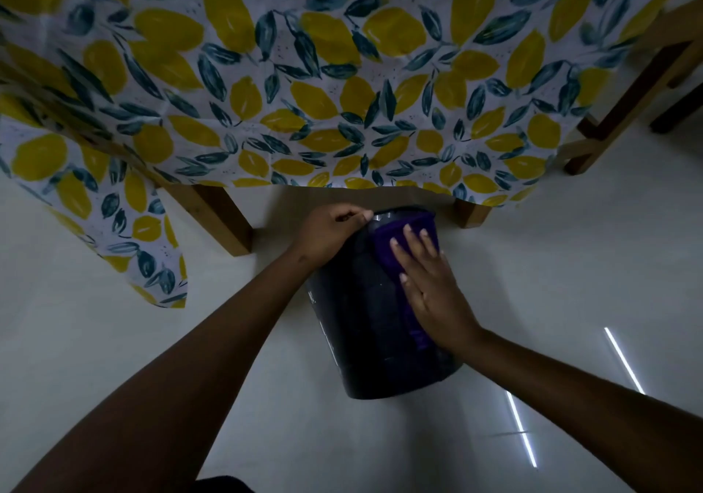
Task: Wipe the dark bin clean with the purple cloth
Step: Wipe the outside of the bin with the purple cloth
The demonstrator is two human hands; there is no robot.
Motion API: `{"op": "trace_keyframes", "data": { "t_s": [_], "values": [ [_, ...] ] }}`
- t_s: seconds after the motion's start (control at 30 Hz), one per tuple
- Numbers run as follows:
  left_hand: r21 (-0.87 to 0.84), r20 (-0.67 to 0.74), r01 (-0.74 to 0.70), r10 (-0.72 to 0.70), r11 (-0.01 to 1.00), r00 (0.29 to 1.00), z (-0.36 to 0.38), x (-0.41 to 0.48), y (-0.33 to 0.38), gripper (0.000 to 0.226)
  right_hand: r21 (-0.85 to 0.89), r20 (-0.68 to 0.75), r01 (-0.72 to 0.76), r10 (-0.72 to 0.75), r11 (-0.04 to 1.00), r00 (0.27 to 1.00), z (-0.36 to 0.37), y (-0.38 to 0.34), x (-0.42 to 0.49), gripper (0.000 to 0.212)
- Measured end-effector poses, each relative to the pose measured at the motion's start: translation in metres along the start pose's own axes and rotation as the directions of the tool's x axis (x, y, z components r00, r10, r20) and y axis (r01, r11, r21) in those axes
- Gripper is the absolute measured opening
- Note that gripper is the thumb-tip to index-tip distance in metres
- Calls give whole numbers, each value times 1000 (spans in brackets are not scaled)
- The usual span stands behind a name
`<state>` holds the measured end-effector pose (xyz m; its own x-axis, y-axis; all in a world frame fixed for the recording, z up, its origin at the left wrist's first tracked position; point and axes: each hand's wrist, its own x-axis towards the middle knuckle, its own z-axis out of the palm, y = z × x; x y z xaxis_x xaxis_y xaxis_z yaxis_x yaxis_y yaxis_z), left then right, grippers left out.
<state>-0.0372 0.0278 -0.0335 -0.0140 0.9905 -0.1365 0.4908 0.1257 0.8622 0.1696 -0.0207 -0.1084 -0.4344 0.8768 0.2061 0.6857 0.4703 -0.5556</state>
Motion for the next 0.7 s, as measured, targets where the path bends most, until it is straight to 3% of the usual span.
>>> {"op": "trace_keyframes", "data": {
  "t_s": [0.1,0.27,0.33,0.43,0.5,0.6,0.7],
  "values": [
    [64,-16,-1,2,998,1000,-1,3,-2,21,-57,-4,19,-19,998,1000,9,-2,-16,55],
    [128,69,14,-23,992,997,1,6,-3,23,-331,196,324,-272,886,942,17,-20,-33,58],
    [82,70,24,-30,996,997,3,5,-1,24,-312,170,297,-255,902,952,13,-19,-21,56],
    [32,37,39,-41,999,998,4,5,0,20,-130,78,93,-84,987,993,6,-14,-7,54],
    [32,12,39,-39,999,999,3,6,-3,20,-75,44,49,-46,996,998,8,-12,-12,54],
    [125,-4,25,-25,992,1000,-1,10,-9,20,-196,112,193,-174,962,978,18,-16,-36,56],
    [154,13,29,-31,988,999,-4,12,-11,21,-331,246,397,-328,856,912,26,-22,-49,57]
  ]
}}
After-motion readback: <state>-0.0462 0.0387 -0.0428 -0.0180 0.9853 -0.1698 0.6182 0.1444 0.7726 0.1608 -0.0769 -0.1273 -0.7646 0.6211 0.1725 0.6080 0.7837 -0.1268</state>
